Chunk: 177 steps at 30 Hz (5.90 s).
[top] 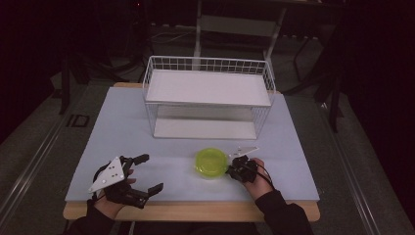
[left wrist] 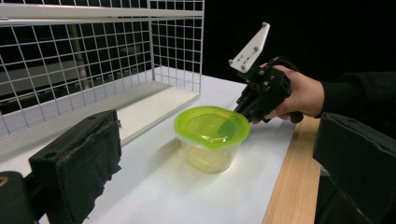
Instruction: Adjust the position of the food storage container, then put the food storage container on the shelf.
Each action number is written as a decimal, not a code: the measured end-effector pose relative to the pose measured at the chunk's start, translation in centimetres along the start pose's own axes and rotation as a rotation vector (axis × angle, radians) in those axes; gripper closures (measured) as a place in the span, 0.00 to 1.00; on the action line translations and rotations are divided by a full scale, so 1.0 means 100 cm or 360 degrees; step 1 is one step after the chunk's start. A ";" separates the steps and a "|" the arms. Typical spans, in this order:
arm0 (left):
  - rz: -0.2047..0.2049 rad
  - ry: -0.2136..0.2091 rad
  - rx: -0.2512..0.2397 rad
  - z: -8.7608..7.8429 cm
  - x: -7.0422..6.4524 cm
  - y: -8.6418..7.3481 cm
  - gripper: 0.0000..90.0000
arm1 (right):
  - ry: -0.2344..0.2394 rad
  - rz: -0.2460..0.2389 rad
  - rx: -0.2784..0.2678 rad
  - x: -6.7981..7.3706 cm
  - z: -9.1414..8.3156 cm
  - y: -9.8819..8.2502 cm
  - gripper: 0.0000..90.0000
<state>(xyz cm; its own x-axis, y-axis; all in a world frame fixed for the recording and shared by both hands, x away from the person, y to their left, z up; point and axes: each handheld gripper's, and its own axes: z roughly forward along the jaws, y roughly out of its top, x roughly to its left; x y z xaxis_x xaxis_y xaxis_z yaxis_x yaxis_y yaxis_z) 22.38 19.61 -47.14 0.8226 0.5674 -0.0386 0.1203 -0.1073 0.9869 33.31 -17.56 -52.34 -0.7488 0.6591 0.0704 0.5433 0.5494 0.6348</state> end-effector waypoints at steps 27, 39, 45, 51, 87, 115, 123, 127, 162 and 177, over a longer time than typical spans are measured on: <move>-0.0005 -0.0002 0.0024 0.000 -0.001 0.000 0.02 | -0.0049 -0.0067 -0.0121 0.009 -0.016 0.017 0.86; -0.0041 -0.0026 0.0056 0.004 -0.004 0.006 0.02 | -0.0107 -0.0118 -0.0336 0.013 -0.061 0.008 0.28; -0.0113 -0.0086 0.0061 0.008 -0.007 0.018 0.02 | -0.0063 -0.0119 -0.0415 0.019 -0.076 0.004 0.15; -0.0162 -0.0106 0.0135 0.017 -0.004 0.034 0.02 | -0.0102 -0.0104 -0.0455 0.019 -0.097 0.012 0.16; -0.0733 -0.0053 0.0537 0.099 0.038 0.015 0.18 | 0.0258 0.0509 -0.0236 -0.005 -0.050 0.043 0.42; -0.1156 -0.0094 0.0753 0.119 0.050 -0.024 0.67 | 0.0287 0.0648 -0.0023 0.003 -0.018 0.038 0.73; -0.1206 -0.0089 0.0771 0.116 0.049 -0.022 0.86 | 0.0317 0.0661 -0.0057 0.013 -0.020 0.038 0.86; -0.1183 -0.0064 0.0771 0.115 0.040 -0.022 0.90 | 0.0246 0.0591 -0.0078 0.018 -0.026 0.040 0.89; -0.0968 -0.0068 0.0446 0.082 0.044 0.087 0.91 | 0.0138 0.0383 -0.0509 0.041 -0.112 0.101 0.89; -0.0890 -0.0051 0.0350 0.084 0.057 0.132 0.91 | 0.0117 0.0404 -0.0614 0.033 -0.138 0.135 0.89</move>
<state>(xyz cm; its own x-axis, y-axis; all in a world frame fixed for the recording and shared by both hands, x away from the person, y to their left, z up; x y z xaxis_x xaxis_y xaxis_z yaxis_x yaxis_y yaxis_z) 33.32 14.53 -35.65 0.6171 0.5619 -0.5509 0.6492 0.0321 0.7600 32.96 -15.10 -32.94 -0.6430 0.7022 0.3057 0.5422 0.1355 0.8292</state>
